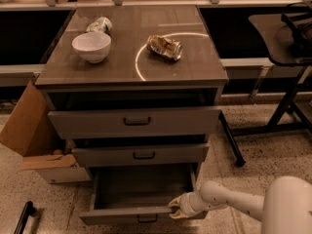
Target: Open bottom drawer
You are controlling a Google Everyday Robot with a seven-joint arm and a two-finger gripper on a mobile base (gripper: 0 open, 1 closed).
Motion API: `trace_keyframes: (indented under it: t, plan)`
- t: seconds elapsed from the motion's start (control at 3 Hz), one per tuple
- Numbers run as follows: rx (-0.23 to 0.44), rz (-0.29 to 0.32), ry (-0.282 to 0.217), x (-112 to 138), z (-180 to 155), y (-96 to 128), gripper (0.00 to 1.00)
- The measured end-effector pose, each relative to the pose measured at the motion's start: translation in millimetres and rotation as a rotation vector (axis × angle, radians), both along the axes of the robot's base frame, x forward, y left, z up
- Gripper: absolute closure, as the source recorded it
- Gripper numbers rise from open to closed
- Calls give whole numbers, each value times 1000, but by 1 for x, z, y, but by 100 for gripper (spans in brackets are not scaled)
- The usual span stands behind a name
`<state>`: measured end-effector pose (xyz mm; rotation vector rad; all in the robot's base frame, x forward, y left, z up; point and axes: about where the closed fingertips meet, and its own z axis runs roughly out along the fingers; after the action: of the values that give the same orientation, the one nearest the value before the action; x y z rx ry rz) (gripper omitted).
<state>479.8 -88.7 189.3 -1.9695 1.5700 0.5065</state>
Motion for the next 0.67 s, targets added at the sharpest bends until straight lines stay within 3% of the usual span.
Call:
trace_keyframes:
  t: [0.33, 0.67]
  plan:
    - [4, 6, 0, -2, 0, 1, 11]
    - [19, 23, -9, -2, 17, -12, 0]
